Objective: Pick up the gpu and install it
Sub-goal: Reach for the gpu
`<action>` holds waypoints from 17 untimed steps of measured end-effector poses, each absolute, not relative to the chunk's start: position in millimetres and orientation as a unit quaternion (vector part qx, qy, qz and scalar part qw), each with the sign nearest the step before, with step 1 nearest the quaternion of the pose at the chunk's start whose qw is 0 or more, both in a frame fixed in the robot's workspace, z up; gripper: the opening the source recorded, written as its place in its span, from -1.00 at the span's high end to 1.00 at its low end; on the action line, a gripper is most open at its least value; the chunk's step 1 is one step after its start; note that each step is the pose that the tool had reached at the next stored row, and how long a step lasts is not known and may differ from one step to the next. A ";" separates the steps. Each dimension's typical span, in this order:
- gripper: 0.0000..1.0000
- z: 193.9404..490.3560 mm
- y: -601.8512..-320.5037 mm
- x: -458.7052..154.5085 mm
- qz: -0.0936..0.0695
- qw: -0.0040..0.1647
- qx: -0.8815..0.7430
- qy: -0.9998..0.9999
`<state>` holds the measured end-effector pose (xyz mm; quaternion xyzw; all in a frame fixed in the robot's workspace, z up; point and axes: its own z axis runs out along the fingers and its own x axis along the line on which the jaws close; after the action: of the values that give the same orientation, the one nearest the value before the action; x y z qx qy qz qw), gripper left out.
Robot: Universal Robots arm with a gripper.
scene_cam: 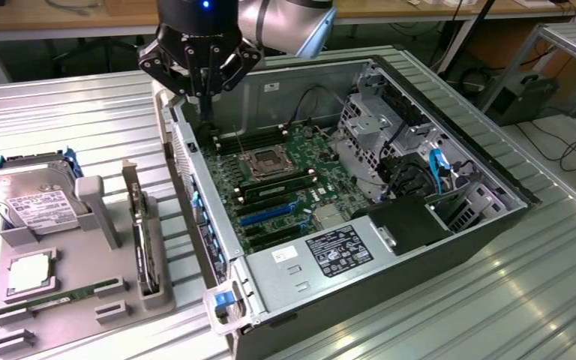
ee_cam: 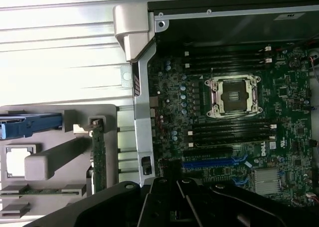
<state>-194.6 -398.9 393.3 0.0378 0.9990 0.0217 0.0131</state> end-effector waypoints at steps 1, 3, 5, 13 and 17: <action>0.79 393.3 -398.9 -195.5 0.022 0.013 0.038 0.999; 0.79 393.3 -398.9 -197.0 0.022 0.013 0.038 0.999; 0.79 393.3 -399.0 -198.5 0.022 0.013 0.038 0.999; 0.79 393.3 -398.9 -206.1 0.022 0.013 0.038 0.999; 0.79 393.3 -398.9 -209.3 0.022 0.013 0.038 0.999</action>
<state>-209.3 -398.9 393.3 0.0379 0.9990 0.0217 0.0131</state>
